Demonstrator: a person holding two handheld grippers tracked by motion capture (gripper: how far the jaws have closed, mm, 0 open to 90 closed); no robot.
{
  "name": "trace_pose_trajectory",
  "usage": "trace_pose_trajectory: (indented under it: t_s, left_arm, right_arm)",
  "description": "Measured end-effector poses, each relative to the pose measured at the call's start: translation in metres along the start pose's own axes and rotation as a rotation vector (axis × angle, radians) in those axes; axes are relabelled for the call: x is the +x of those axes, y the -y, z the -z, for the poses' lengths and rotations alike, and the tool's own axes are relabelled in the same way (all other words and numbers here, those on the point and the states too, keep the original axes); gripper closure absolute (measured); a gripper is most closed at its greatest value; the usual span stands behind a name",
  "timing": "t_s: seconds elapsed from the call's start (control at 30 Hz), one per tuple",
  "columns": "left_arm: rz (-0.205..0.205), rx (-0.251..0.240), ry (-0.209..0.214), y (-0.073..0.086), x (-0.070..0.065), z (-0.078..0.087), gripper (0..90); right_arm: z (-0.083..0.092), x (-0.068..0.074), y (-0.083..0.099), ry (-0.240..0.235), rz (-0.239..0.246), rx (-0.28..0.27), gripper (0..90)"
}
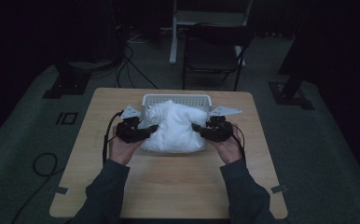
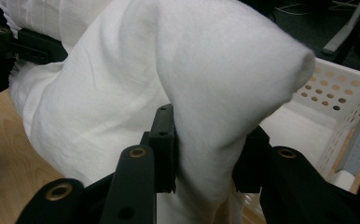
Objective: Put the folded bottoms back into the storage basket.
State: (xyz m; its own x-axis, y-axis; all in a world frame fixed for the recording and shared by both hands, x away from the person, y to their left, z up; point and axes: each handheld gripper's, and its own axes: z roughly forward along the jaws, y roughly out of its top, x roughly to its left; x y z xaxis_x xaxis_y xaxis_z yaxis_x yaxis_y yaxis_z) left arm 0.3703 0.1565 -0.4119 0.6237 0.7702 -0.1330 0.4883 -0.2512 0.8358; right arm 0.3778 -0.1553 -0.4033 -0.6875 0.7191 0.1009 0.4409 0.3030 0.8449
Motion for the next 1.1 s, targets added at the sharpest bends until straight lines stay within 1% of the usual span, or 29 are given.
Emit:
trace_pose_trajectory:
  t_s: [0.23,0.53,0.8,1.1]
  left_arm:
    - [-0.001,-0.009,-0.005,-0.003,0.002,-0.002,55.6]
    - [0.009,-0.018,-0.009,-0.006,0.005,-0.005,55.8]
    - [0.010,-0.023,-0.013,-0.011,0.007,-0.007,55.9]
    - [0.011,-0.031,-0.016,-0.018,0.009,-0.008,55.9]
  right_arm:
    - [-0.001,-0.002,-0.003,0.008,0.001,-0.003,66.6]
    - [-0.003,-0.003,-0.008,0.019,-0.001,-0.007,66.6]
    - [-0.004,-0.007,-0.010,0.023,-0.008,-0.011,66.7]
    - [-0.004,-0.011,-0.018,0.029,-0.012,-0.017,66.7]
